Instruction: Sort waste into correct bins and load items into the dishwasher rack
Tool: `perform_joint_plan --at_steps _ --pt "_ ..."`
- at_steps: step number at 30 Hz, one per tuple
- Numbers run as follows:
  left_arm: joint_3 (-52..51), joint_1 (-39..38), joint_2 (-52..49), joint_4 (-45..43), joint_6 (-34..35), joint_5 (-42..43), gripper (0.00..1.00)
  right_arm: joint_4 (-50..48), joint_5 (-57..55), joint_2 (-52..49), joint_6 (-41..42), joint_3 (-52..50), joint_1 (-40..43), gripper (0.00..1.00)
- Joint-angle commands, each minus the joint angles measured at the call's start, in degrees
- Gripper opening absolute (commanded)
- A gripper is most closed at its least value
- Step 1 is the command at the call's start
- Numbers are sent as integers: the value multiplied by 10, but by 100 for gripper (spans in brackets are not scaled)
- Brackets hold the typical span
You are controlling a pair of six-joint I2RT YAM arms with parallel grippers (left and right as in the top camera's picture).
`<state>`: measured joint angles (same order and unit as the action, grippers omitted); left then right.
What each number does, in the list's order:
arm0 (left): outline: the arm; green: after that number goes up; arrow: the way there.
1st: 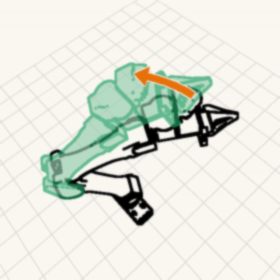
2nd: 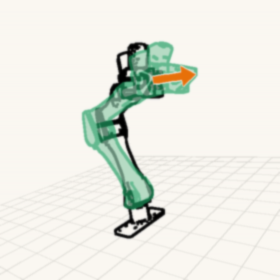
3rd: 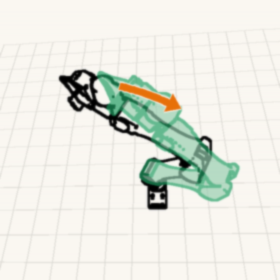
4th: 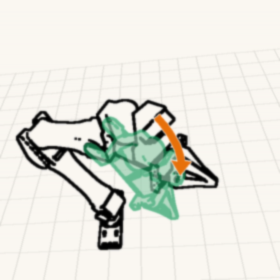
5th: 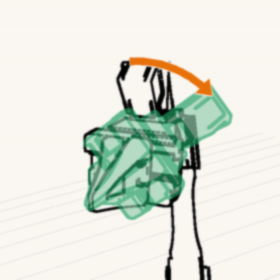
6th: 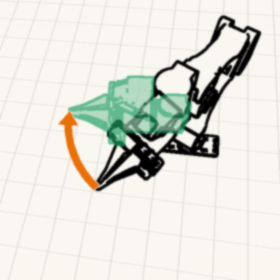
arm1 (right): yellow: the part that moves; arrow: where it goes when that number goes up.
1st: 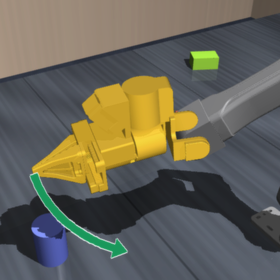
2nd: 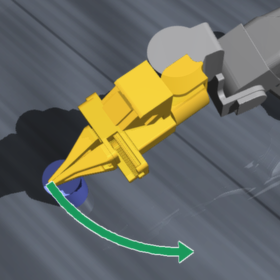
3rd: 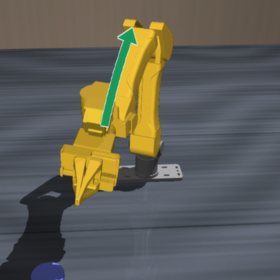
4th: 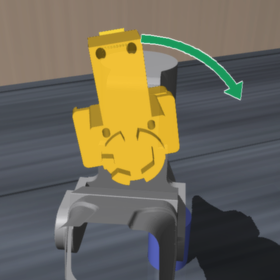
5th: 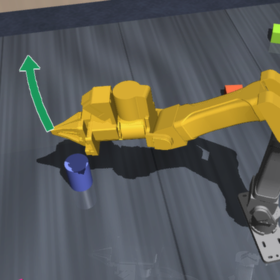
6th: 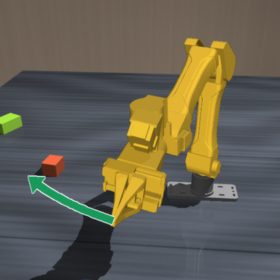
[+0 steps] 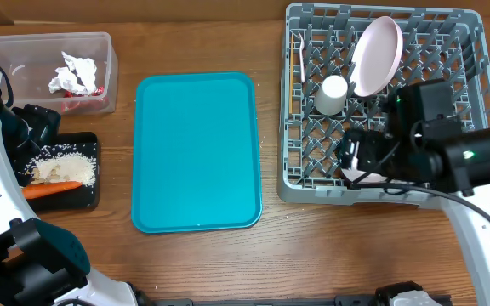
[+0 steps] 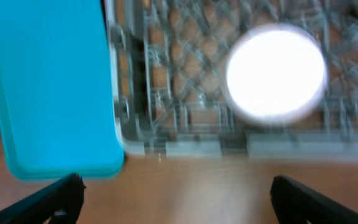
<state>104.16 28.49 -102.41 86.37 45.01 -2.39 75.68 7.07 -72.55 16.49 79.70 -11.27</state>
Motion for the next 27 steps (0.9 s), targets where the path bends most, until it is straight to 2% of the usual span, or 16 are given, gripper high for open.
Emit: perform_joint_plan --at_steps 1,6,11,19,27 --pt "-3 -6 -7 1 2 -1 100 -67 4 55 -41 -92 0 100" --pt "-3 -5 -7 1 2 -1 100 -275 26 165 -56 -287 8 100" --pt "-3 -5 -7 1 2 -1 100 -465 81 299 -111 -452 36 100" --pt "-3 -5 -7 1 2 -1 100 -621 80 494 -110 -619 83 100" --pt "-3 -5 -7 1 2 -1 100 -741 81 605 -110 -731 112 100"
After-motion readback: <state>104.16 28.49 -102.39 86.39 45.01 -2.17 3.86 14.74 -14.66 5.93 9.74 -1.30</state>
